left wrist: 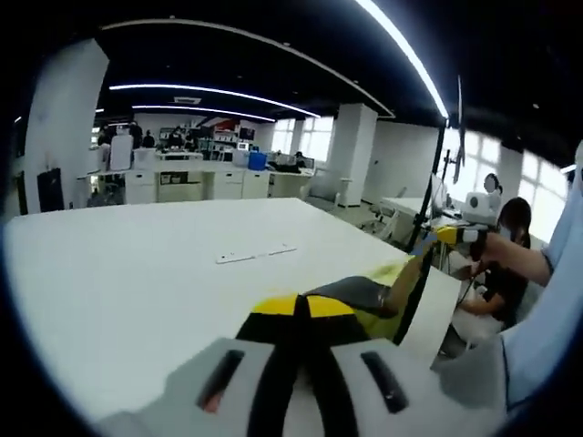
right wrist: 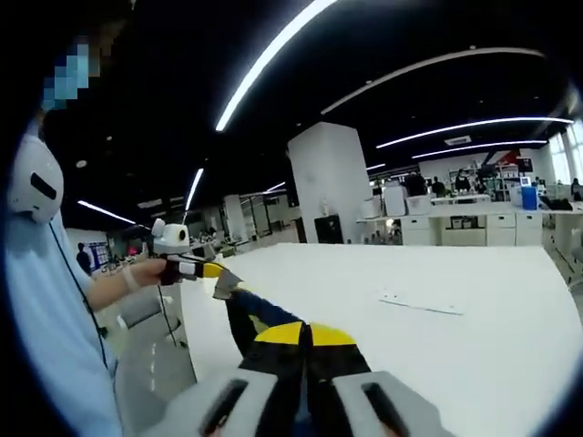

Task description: Fold the garment on the visible template until the final outline fits inside the template.

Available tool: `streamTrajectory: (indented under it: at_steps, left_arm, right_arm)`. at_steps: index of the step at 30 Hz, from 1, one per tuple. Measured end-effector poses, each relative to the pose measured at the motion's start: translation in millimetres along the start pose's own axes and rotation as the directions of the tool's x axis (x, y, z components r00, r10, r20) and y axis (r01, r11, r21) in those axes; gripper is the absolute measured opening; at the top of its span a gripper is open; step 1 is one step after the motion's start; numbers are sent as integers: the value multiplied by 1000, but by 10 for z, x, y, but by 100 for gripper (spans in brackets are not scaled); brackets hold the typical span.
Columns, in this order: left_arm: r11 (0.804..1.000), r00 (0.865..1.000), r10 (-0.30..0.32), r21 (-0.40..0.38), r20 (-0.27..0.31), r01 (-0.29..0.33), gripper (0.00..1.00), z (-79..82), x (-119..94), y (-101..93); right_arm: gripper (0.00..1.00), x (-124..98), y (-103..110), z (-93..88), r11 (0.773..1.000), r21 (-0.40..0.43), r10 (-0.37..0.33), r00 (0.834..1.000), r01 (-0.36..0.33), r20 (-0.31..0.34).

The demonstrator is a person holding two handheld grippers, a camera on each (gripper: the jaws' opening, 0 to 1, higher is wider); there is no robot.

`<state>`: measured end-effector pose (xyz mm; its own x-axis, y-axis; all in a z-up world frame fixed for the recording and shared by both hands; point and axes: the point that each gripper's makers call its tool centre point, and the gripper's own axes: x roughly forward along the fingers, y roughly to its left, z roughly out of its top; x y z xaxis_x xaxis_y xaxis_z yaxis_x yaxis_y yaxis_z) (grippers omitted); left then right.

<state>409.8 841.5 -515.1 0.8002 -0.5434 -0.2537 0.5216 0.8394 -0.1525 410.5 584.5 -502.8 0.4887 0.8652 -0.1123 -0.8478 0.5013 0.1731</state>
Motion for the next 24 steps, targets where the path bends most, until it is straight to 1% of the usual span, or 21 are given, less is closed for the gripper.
streamTrajectory:
  at_steps: [1,4,5,7,8,9,10,11,12,13,14,15,16,17,19,20,21,22,24]
  left_arm:
    - [1000,1000,2,21,5,-2,0,67,-11,-1]
    - [1000,1000,-4,30,26,3,0,227,-35,19]
    - [1000,999,-7,30,34,6,0,297,-48,29]
    - [998,999,-9,57,49,6,0,410,-61,37]
    - [998,998,-9,57,58,6,0,498,-71,42]
    - [996,997,-12,87,73,5,0,575,-69,50]
    - [993,995,-22,118,97,11,0,691,-77,48]
    - [995,994,-22,98,107,11,0,748,-83,49]
    - [990,991,-17,139,136,-3,0,855,-63,89]
    - [990,993,-7,138,121,-10,0,851,-44,118]
    - [989,994,-1,149,106,-15,0,855,7,165]
    - [988,995,-4,154,104,-12,0,851,26,172]
    - [991,995,-16,133,97,3,0,839,82,204]
    - [991,995,-17,133,94,4,0,827,123,227]
    - [991,997,-18,132,70,9,0,767,231,278]
    - [989,998,-19,145,61,10,0,737,278,306]
    - [990,999,-16,138,43,10,0,688,348,352]
    - [990,999,-18,139,29,14,0,647,399,386]
    - [991,1000,-17,134,4,16,0,560,524,483]
  right_arm:
    - [0,-3,16,48,1000,-10,3,1000,-3,8]
    - [0,-19,41,220,999,-34,6,999,-5,40]
    - [0,-25,48,295,999,-40,7,999,-5,50]
    - [0,-32,59,452,998,-58,13,996,-8,83]
    - [0,-32,65,517,998,-66,16,995,-10,98]
    - [0,-31,70,576,998,-69,20,994,-12,111]
    - [0,-38,43,673,997,-71,27,990,-18,135]
    - [0,-36,39,734,997,-77,35,988,-23,152]
    - [0,-39,-18,800,997,-76,32,985,-19,168]
    - [0,-29,-44,839,997,-80,32,983,-18,180]
    - [0,-6,-115,867,997,-72,32,982,-19,188]
    - [0,17,-158,876,997,-69,29,981,-16,190]
    - [0,42,-213,872,997,-71,23,981,-9,191]
    - [0,71,-271,862,998,-68,15,982,-2,187]
    - [0,153,-408,801,998,-59,-2,986,12,169]
    - [0,204,-492,746,998,-52,-20,989,27,146]
    - [0,241,-536,719,998,-53,-19,990,26,137]
    - [0,293,-611,659,998,-46,-31,993,36,113]
    - [0,364,-687,610,998,-45,-28,995,33,100]
